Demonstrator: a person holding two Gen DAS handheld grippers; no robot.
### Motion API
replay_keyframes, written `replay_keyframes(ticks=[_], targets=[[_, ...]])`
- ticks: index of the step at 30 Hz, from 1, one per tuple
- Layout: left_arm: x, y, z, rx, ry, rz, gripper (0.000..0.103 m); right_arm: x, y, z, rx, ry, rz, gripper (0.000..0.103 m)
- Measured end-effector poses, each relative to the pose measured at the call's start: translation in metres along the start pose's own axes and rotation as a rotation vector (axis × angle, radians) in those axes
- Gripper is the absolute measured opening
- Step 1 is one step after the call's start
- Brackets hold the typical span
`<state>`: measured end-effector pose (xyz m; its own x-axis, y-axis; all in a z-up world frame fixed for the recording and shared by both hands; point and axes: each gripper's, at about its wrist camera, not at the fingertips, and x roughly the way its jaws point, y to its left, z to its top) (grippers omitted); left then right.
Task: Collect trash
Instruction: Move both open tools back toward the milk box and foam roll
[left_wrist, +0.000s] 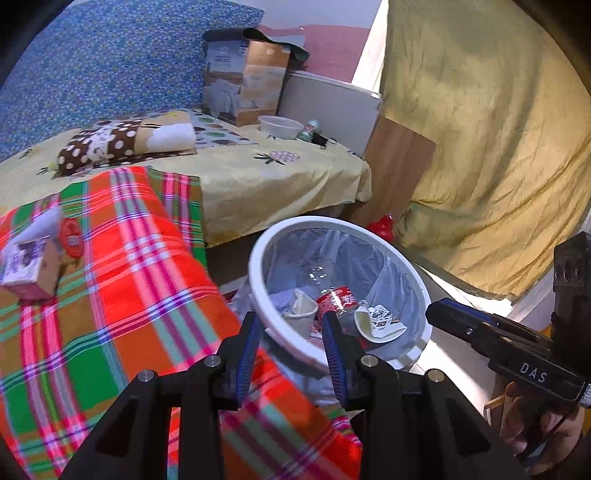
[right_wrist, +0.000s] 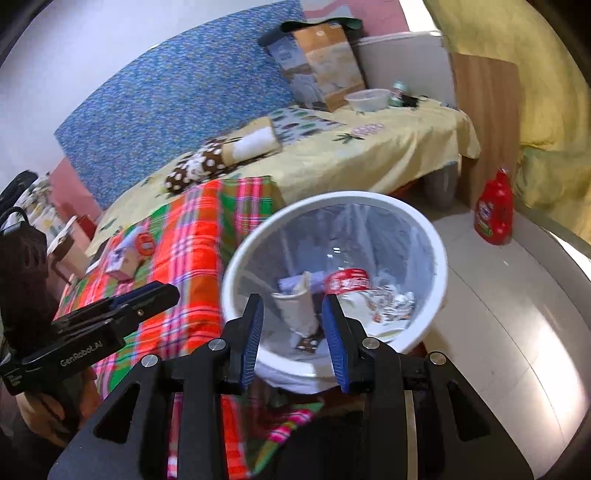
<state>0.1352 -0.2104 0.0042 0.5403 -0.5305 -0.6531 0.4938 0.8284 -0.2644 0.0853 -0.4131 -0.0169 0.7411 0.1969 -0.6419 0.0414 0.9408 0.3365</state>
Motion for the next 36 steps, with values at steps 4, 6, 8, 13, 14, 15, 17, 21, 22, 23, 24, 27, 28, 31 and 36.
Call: replay_keyframes(ticks=[4, 6, 8, 13, 14, 15, 17, 21, 22, 23, 24, 27, 28, 31, 36], targets=[[-0.021, 0.01, -0.008, -0.026, -0.024, 0.03, 0.034, -0.001, 0.015, -0.003, -0.043, -0.001, 0.038, 0.036], [-0.032, 0.017, -0.014, -0.045, -0.036, 0.046, 0.034, -0.001, 0.025, -0.006, -0.063, -0.001, 0.062, 0.036], [-0.042, 0.024, -0.02, -0.062, -0.047, 0.068, 0.034, 0.0, 0.033, -0.009, -0.088, 0.003, 0.082, 0.036], [-0.062, 0.039, -0.032, -0.1, -0.068, 0.112, 0.034, 0.004, 0.055, -0.016, -0.144, 0.025, 0.116, 0.036], [-0.066, 0.042, -0.034, -0.107, -0.072, 0.123, 0.034, 0.006, 0.061, -0.017, -0.16, 0.033, 0.121, 0.036], [-0.071, 0.046, -0.036, -0.114, -0.076, 0.133, 0.034, 0.007, 0.065, -0.018, -0.172, 0.035, 0.124, 0.036], [-0.078, 0.052, -0.041, -0.126, -0.08, 0.15, 0.034, 0.006, 0.071, -0.02, -0.186, 0.035, 0.134, 0.036], [-0.09, 0.064, -0.049, -0.154, -0.087, 0.178, 0.034, 0.008, 0.081, -0.02, -0.201, 0.041, 0.171, 0.036], [-0.092, 0.067, -0.05, -0.161, -0.088, 0.188, 0.034, 0.008, 0.084, -0.022, -0.202, 0.043, 0.178, 0.036], [-0.095, 0.069, -0.051, -0.167, -0.091, 0.194, 0.034, 0.009, 0.086, -0.023, -0.204, 0.047, 0.186, 0.036], [-0.098, 0.072, -0.053, -0.174, -0.095, 0.202, 0.034, 0.009, 0.088, -0.023, -0.207, 0.05, 0.195, 0.036], [-0.105, 0.077, -0.055, -0.188, -0.106, 0.222, 0.034, 0.01, 0.094, -0.025, -0.215, 0.063, 0.207, 0.036], [-0.108, 0.079, -0.055, -0.193, -0.11, 0.231, 0.034, 0.011, 0.096, -0.025, -0.221, 0.066, 0.208, 0.036], [-0.114, 0.084, -0.055, -0.202, -0.115, 0.253, 0.034, 0.012, 0.102, -0.027, -0.231, 0.072, 0.208, 0.036], [-0.12, 0.092, -0.054, -0.212, -0.117, 0.291, 0.034, 0.013, 0.11, -0.025, -0.244, 0.075, 0.223, 0.036]])
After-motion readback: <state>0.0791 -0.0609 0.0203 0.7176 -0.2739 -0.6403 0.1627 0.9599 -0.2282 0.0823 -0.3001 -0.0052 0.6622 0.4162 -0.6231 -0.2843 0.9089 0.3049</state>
